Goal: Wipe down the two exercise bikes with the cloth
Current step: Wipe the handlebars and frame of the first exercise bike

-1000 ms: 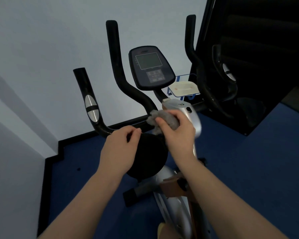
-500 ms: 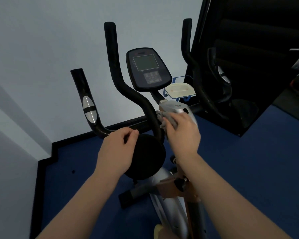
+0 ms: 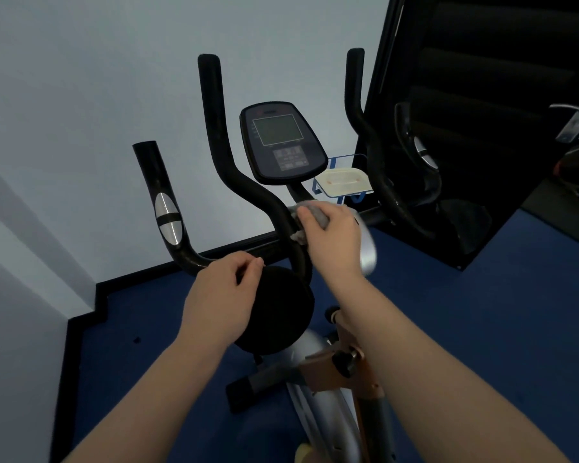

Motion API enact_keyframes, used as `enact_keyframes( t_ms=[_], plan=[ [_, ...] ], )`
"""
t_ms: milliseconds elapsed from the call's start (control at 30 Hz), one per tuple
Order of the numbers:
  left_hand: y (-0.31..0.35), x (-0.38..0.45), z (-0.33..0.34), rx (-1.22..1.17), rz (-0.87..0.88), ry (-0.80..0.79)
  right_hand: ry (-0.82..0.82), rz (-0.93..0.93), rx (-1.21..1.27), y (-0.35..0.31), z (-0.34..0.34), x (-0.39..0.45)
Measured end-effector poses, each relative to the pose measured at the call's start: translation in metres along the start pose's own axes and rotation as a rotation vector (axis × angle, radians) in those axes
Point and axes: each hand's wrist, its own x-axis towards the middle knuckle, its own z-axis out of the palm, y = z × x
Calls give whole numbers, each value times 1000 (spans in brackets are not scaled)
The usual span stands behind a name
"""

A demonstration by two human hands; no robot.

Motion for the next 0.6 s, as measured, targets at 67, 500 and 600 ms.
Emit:
enact_keyframes(
  t_ms=[67, 500, 600],
  plan=[
    [-1, 0, 1, -1, -5, 10, -8, -11, 22, -5, 4, 2],
    [-2, 1, 4, 17, 12, 44, 75, -39, 288, 16, 0, -41],
    [-2, 1, 3, 25, 11, 43, 3, -134, 312, 33, -9, -85]
  ],
)
